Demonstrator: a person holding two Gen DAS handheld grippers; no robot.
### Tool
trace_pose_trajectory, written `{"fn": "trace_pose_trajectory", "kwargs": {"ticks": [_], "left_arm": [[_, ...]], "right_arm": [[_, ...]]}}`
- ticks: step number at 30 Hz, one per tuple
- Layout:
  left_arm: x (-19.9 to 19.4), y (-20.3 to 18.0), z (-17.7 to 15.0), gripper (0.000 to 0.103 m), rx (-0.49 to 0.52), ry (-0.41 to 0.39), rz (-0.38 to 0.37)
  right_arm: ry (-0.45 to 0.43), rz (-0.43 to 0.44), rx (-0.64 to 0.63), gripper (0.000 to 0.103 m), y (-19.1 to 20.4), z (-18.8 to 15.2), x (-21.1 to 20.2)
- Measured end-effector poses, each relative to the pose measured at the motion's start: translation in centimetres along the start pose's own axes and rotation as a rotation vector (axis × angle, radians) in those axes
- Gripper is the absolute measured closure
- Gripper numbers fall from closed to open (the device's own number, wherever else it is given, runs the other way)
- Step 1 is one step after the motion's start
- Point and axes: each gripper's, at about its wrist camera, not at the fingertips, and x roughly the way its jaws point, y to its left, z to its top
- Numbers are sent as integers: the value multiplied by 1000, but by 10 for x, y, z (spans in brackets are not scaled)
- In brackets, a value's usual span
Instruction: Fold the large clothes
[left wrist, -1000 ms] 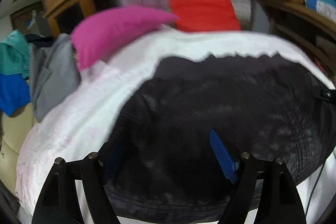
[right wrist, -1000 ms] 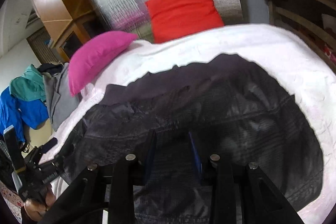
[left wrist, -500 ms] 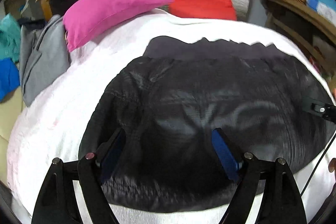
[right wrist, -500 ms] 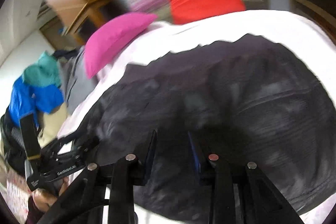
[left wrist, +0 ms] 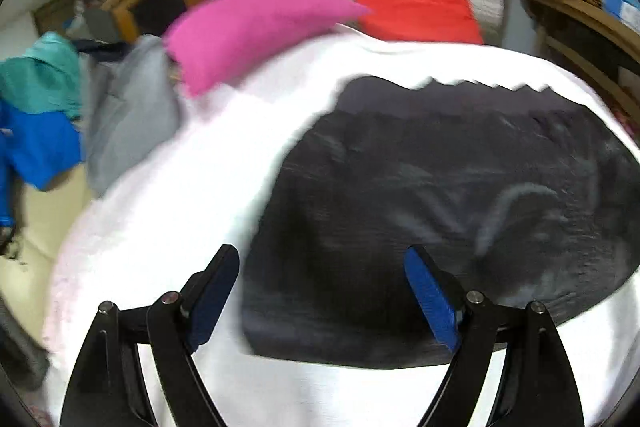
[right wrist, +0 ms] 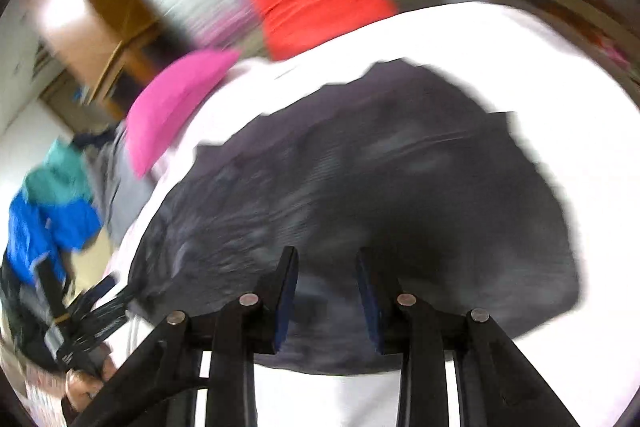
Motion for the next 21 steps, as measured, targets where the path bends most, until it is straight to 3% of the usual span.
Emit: {"fn": "trace_pose_trajectory", "kwargs": {"ticks": [2,4,6,8,10,14,18,21], "left_arm": [[3,17,-2,18,-8,12,55],[14,25,-4,18,-25,57,50],[41,24,-10,18,-13,160,59],[52,18,-13,17,1,193,62],[42,13,-8,18,13,151,75],[8,8,-1,18,-3,22,22],[-13,0,7,18,1,-82,13],[-17,-4,13,18,-1,-120,-9]], "right_arm": [[-21,-36,81,69,-28,5,-8],[-16,-51,169,69,-54,10,-9],[38,-66,213,69,-69,13,8],[91,-44,256,69,-81,11,24],[80,-39,251,70,-80,14,19],[33,17,250,69,-73,16,4],[-10,59,152,68,-45,15,-4],[12,84,106,68,-23,13,4]]}}
